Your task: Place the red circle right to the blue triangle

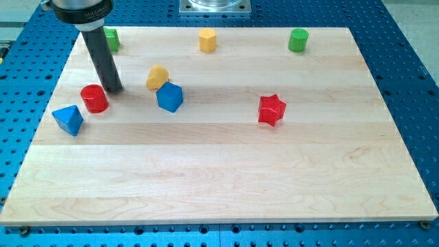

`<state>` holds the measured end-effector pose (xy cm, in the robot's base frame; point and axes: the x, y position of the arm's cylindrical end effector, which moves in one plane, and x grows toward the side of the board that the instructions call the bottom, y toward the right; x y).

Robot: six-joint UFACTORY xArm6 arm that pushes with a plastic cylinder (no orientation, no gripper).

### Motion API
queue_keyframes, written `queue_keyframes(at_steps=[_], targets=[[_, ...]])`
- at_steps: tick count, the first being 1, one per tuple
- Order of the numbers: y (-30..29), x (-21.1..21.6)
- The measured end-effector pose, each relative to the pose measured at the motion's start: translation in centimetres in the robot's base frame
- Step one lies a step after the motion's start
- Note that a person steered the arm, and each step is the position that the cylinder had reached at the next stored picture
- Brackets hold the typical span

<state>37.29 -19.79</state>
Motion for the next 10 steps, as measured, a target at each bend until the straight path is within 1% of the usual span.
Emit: queue_keyframes(at_steps=[1, 2, 3, 4, 5, 6, 10], targets=[[-1.7, 0.6], [-1.8, 2.2], [-1.7, 2.9], [1.1, 3.0], [4.5, 4.3], [5.7, 4.4], [6.1, 3.9]])
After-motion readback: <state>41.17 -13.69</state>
